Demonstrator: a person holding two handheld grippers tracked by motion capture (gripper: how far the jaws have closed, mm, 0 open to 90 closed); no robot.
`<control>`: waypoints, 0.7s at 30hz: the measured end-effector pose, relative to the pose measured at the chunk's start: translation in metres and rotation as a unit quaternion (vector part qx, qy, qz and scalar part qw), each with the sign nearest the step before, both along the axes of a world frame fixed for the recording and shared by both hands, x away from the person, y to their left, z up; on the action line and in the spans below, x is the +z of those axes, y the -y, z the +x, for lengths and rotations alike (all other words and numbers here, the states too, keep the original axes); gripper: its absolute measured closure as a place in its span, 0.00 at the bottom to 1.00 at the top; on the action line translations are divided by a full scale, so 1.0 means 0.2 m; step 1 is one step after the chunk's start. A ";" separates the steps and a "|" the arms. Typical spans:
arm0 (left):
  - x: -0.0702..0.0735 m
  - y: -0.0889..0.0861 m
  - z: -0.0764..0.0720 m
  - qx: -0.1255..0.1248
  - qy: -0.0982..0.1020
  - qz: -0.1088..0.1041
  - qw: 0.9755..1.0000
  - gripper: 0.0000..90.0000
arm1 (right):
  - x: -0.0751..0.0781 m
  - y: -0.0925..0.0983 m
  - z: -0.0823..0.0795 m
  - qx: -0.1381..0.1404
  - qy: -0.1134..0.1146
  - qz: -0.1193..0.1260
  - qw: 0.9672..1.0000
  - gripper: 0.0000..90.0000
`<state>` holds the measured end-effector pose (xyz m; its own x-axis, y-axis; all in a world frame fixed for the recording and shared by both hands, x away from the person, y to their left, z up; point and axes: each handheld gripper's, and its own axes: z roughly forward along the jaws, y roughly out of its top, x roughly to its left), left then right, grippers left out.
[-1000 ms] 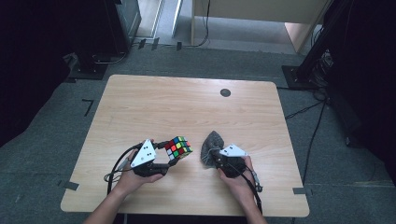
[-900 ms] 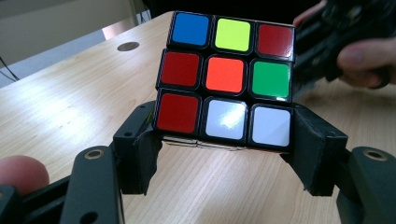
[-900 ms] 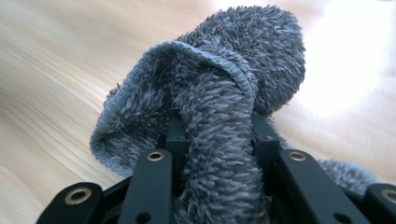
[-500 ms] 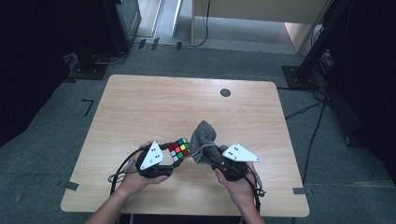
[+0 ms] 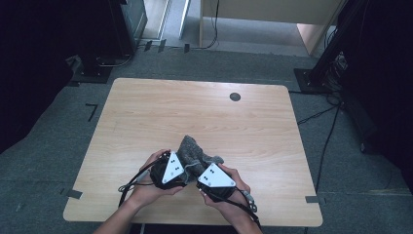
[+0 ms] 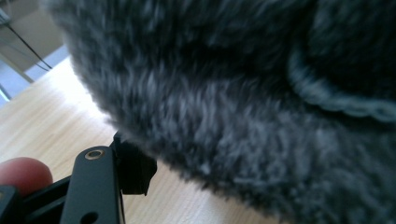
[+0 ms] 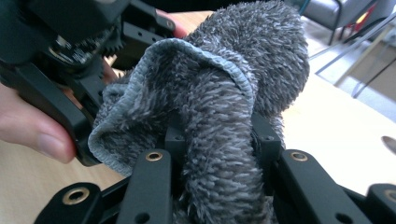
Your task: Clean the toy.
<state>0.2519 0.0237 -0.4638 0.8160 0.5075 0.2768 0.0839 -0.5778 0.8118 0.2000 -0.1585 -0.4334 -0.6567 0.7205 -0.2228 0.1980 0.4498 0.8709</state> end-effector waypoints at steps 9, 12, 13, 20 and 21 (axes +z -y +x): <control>0.00 -0.01 0.03 0.003 -0.014 -0.014 1.000 0.38 | 0.02 0.11 0.08 -0.062 -0.014 0.032 0.997 0.76; 0.01 0.00 0.03 0.012 -0.017 -0.019 1.000 0.38 | 0.03 0.09 0.07 -0.049 -0.011 0.040 0.998 0.75; 0.01 0.00 0.02 0.015 -0.018 -0.019 1.000 0.38 | 0.03 0.07 0.05 -0.042 -0.009 0.037 0.998 0.75; -0.03 0.07 0.00 0.014 -0.006 0.017 1.000 0.38 | -0.03 -0.07 0.01 -0.009 -0.004 -0.023 1.000 0.75; -0.02 0.07 0.00 0.012 -0.008 0.014 1.000 0.38 | -0.04 -0.06 0.01 -0.010 -0.007 -0.016 1.000 0.75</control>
